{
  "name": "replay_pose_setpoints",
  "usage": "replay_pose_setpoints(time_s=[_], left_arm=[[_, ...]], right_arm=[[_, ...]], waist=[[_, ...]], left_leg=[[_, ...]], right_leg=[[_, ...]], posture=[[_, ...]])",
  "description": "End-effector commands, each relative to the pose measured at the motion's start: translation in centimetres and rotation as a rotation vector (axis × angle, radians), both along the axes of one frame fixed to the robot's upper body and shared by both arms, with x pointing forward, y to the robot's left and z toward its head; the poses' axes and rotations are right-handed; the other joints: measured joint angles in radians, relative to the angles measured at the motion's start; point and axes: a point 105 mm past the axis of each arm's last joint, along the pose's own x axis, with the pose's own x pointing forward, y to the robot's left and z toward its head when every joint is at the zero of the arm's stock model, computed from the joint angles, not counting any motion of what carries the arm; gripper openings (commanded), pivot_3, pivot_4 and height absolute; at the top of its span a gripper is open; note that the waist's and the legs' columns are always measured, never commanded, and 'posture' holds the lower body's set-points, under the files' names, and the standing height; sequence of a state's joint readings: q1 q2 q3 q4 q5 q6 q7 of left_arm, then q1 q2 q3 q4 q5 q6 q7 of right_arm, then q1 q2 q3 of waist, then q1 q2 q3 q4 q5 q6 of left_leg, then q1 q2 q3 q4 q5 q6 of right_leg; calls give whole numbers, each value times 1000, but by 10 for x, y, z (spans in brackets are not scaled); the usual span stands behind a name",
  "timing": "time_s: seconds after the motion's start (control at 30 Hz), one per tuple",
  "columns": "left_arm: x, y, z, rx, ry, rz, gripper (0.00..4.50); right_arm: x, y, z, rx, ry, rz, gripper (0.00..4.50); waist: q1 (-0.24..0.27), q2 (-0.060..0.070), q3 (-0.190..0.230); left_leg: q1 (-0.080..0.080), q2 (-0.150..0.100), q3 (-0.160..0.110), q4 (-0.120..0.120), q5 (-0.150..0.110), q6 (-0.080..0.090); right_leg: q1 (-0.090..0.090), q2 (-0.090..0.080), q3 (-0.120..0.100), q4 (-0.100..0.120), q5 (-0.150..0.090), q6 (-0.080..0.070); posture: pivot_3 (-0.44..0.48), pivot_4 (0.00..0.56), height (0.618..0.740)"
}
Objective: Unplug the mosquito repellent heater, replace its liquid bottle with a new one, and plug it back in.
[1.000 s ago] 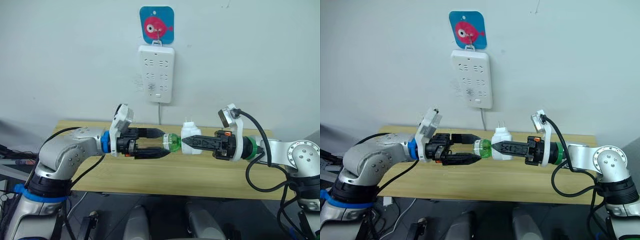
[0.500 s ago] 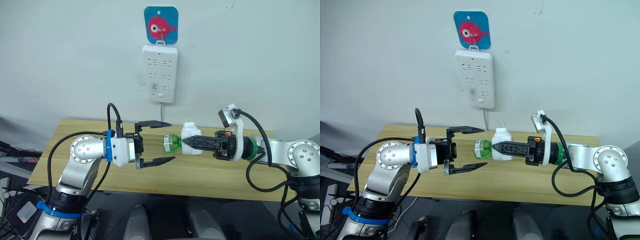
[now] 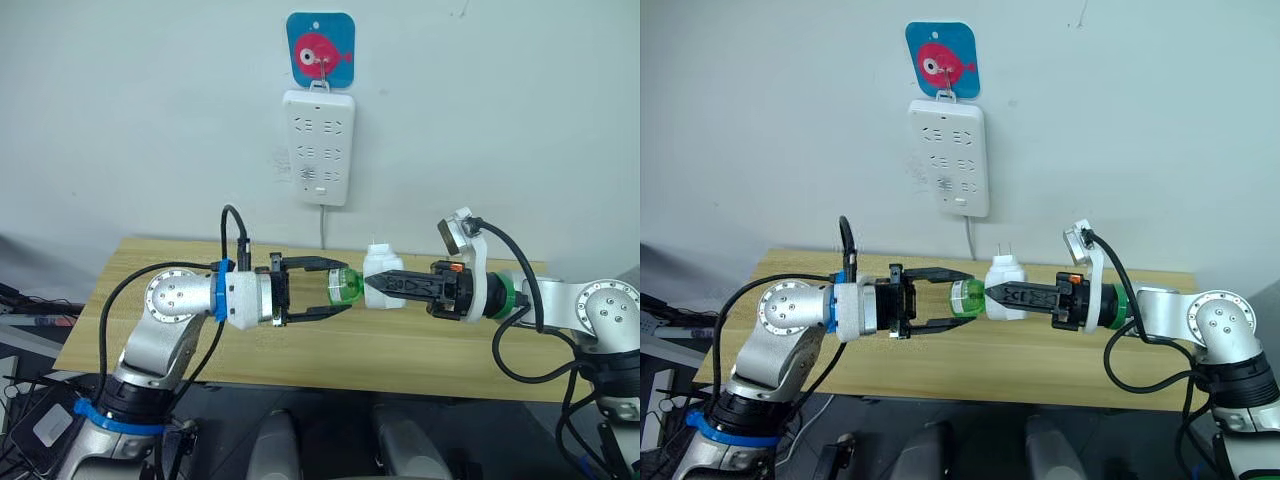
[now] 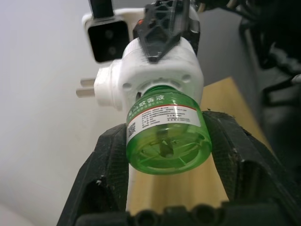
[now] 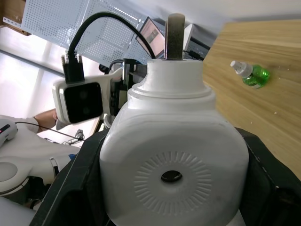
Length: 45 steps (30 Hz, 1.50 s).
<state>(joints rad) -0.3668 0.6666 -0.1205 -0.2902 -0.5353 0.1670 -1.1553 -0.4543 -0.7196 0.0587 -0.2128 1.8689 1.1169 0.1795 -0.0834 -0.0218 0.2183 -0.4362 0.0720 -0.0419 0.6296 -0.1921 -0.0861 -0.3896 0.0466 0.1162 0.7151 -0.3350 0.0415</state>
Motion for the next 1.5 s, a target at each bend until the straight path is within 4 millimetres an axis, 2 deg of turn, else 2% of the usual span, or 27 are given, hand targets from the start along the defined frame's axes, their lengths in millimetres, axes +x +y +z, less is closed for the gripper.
replay_pose_setpoints(time_s=[0.03,0.17,0.27,0.53,0.7,0.77,0.83,0.93,1.0,1.07,1.2,1.33,1.5], left_arm=[[6,13,16,-37,426,37,2231],[-6,30,33,-16,784,-52,2231],[-8,39,41,-19,888,-51,2231],[-10,58,33,21,979,26,2231],[-13,64,22,69,932,80,2231],[-2,65,18,16,853,154,2231],[5,64,7,15,738,224,2231],[-2,60,-16,82,660,244,2231],[-11,57,-33,145,623,238,2231],[-16,54,-43,177,602,229,2231],[-20,47,-52,191,569,210,2231],[-19,43,-53,183,551,208,2231],[-18,43,-59,193,531,209,2231]], right_arm=[[-7,1,15,45,-41,41,3043],[-9,1,14,36,-41,52,3043],[-10,1,12,30,-41,54,3043],[-10,-3,7,4,-40,38,3043],[-1,-15,-1,-74,-62,-24,3042],[13,-28,-23,-233,-89,-121,3042],[31,-47,-56,-477,-133,-243,3042],[55,-79,-95,-811,-233,-377,3042],[71,-97,-112,-962,-283,-447,3042],[78,-105,-122,-984,-218,-476,3042],[87,-122,-135,-1091,-156,-488,3042],[90,-139,-148,-1190,-126,-482,3042],[89,-149,-156,-1246,-109,-471,3042]], waist=[[-2,0,0],[-5,0,1],[-5,0,1],[-3,1,2],[0,1,2],[1,1,2],[3,1,2],[2,1,2],[1,1,3],[1,1,3],[1,1,4],[6,1,4],[7,1,4]], left_leg=[[0,0,-1,0,0,0],[0,1,-4,0,0,0],[0,1,-6,-1,0,0],[0,2,-9,-1,0,0],[-1,2,-9,-1,0,0],[-1,2,-9,-2,0,0],[0,2,-9,-2,0,0],[-1,2,-8,-1,0,0],[-1,2,-7,-1,0,0],[0,2,-7,-2,0,0],[0,2,-6,-1,0,0],[0,2,-6,-1,0,0],[0,1,-6,-2,0,0]], right_leg=[[0,0,-1,0,0,0],[0,1,-4,1,0,0],[0,1,-6,0,0,0],[0,1,-11,1,-1,-2],[0,1,-11,0,-1,-2],[0,1,-11,0,-2,-2],[1,0,-11,0,-2,-3],[0,0,-10,0,-2,-3],[0,0,-10,0,-2,-3],[0,0,-9,0,-2,-3],[0,0,-8,1,-2,-4],[0,0,-8,0,-2,-4],[0,0,-8,0,-1,-5]], posture=[[-76,185,704],[-79,190,704],[-81,190,704],[-79,192,704],[-70,194,704],[-67,197,704],[-67,197,704],[-65,197,704],[-67,195,704],[-63,195,704],[-56,194,704],[-50,192,704],[-53,187,704]])
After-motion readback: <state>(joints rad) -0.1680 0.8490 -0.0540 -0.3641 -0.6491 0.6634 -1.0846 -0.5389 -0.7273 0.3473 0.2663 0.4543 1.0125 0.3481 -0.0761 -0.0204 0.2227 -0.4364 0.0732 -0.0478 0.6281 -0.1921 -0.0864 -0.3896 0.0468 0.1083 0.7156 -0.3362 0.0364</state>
